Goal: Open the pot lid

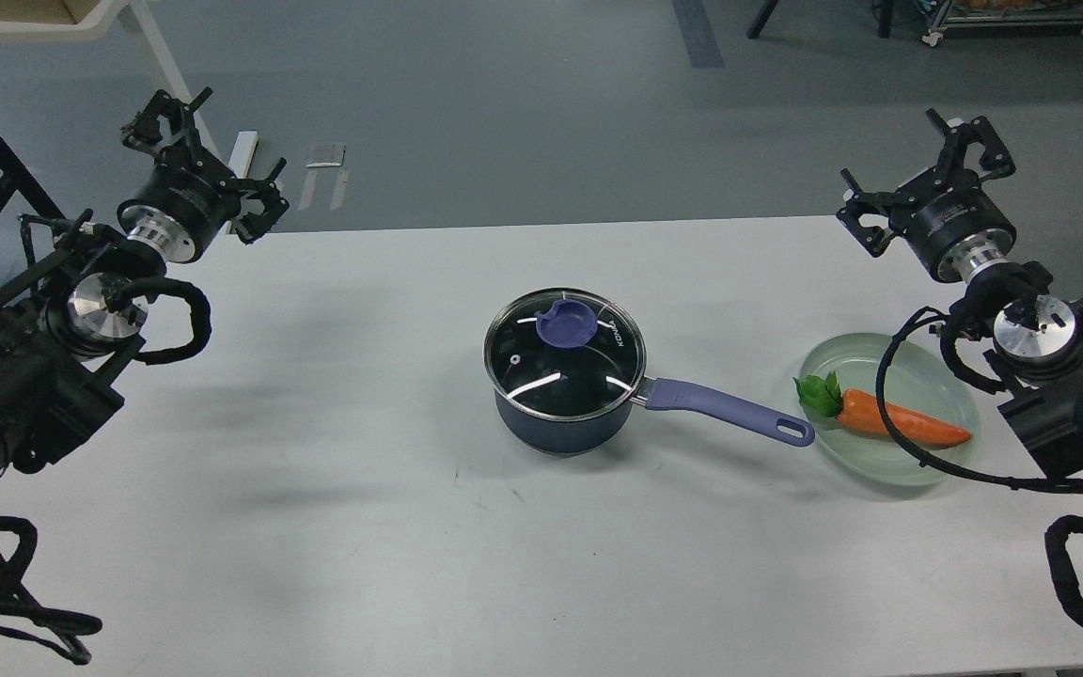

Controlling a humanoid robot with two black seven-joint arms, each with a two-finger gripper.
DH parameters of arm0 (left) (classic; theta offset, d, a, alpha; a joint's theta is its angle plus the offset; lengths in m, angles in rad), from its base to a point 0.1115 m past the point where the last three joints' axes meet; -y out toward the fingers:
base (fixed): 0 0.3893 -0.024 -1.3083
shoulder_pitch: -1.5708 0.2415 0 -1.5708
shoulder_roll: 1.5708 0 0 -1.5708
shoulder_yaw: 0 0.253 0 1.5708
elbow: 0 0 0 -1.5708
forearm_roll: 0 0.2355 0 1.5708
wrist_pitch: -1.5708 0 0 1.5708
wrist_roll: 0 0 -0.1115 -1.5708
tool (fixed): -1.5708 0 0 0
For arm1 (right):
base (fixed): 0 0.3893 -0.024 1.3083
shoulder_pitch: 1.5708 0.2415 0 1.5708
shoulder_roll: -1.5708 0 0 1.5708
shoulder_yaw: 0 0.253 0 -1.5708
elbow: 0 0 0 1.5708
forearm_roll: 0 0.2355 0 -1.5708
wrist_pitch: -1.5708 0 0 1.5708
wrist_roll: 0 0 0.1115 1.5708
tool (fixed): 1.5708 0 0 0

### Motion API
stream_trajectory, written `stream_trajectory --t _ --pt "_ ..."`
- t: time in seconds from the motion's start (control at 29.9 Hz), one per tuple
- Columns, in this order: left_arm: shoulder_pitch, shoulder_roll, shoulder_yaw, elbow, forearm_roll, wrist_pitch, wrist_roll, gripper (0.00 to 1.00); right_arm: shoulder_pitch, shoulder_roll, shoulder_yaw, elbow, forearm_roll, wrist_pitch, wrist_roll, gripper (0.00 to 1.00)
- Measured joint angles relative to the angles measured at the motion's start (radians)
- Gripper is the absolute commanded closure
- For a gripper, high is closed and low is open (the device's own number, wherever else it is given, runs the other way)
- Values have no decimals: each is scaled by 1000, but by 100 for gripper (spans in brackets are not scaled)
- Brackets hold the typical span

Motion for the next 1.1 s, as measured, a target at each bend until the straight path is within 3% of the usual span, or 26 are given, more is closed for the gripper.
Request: stream_trajectory --t 0.6,0.87,1.1 --pt "-3 11 0 -4 1 -8 10 1 -21 -50 -73 71 -5 0 1 0" --pt "-11 33 15 -7 132 -13 -10 1 -21 -301 -218 374 -70 -1 5 1" --pt "-11 90 24 -82 302 -12 -19 1 -5 -540 -232 701 -602 -63 5 3"
